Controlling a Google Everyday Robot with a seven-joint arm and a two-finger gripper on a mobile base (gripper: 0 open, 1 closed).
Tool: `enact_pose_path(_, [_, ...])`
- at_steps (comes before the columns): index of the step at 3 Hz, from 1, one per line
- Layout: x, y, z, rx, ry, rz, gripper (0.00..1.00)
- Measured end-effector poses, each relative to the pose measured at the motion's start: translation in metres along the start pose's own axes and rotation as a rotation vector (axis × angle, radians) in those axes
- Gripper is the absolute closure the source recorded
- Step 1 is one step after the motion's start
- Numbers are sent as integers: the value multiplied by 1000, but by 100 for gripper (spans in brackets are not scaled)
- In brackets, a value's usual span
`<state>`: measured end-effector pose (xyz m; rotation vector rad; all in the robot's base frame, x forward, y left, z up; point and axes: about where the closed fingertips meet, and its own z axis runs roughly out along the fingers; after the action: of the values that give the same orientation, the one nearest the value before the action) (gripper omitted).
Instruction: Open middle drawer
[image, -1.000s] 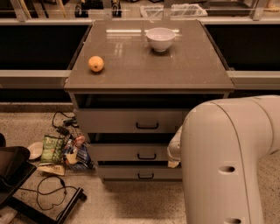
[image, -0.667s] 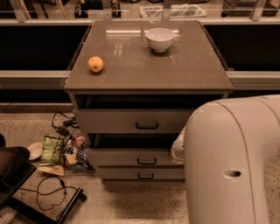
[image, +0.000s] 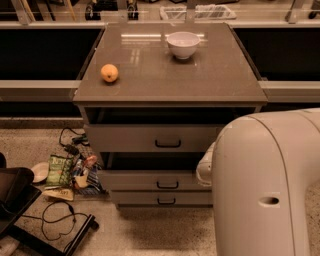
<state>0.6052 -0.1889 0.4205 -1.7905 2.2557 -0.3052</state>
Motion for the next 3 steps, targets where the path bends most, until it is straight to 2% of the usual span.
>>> enact_pose_path(1, [0, 0, 0, 0, 0, 0, 100])
enact_pose_path(3, [0, 0, -1, 0, 0, 0, 50])
